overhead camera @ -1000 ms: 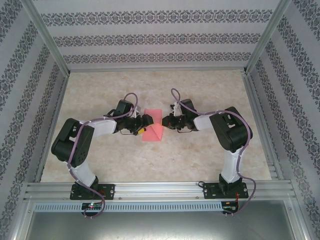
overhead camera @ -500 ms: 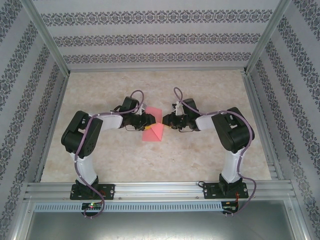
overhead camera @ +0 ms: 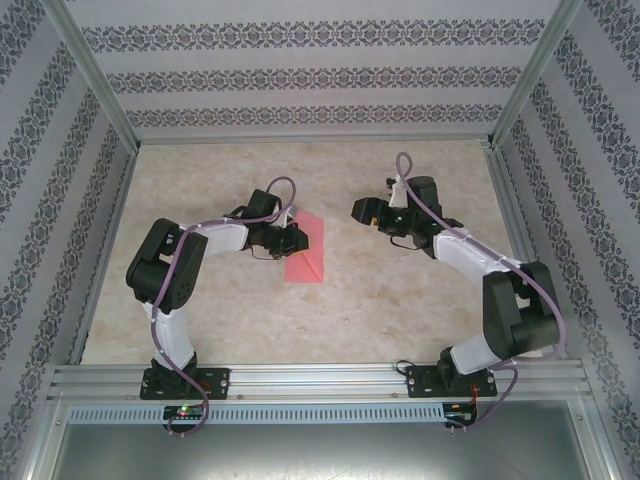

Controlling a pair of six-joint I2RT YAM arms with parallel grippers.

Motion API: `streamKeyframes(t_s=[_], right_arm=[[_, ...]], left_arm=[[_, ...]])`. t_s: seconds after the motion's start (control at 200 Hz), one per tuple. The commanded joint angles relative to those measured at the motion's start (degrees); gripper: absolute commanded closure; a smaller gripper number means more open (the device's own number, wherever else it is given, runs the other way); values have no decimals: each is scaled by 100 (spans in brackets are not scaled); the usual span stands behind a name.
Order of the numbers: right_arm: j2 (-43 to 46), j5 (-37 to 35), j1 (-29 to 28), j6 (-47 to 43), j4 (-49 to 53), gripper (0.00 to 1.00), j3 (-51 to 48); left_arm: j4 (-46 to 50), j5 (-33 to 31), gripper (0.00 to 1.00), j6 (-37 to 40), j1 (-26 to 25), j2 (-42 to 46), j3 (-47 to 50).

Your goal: Fold a paper plane with a square sheet of paper (pick it up from the middle)

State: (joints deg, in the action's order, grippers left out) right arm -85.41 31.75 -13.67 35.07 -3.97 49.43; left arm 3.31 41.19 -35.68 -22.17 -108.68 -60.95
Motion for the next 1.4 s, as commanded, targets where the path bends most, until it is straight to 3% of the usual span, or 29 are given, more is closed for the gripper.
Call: streamKeyframes(t_s=[0.0, 0.08, 0.31, 0.565, 0.839, 1.004, 1.149, 1.284, 1.394], right_arm=[[306, -689, 64, -682, 729, 20, -24], [548, -932, 60, -764, 737, 15, -168], [1171, -1333, 71, -726, 461, 6, -650], [1472, -1660, 80, -620, 397, 2, -886], [1947, -2376, 148, -532, 533, 2, -1109], [2010, -2578, 227, -442, 605, 2, -1155], [2062, -2737, 351, -345, 712, 2, -1188], [2054, -2788, 454, -265, 748, 3, -1209], [1969, -2754, 481, -221, 774, 2, -1201]], left_arm=[[820, -417, 88, 548, -59, 454, -275], [1704, -938, 88, 782, -83, 709, -560], [4904, -3633, 88, 1316, -359, 1083, -1944], [6625, -5972, 88, 1560, -947, 665, -3431], [7744, -8149, 88, 1393, -1551, -781, -4767], [7868, -8662, 88, 1301, -1749, -1603, -5193], [7631, -8679, 88, 1275, -1864, -2096, -5243], [7522, -8587, 88, 1197, -1947, -2472, -5346], [7330, -8124, 87, 1163, -2030, -2610, -5333]])
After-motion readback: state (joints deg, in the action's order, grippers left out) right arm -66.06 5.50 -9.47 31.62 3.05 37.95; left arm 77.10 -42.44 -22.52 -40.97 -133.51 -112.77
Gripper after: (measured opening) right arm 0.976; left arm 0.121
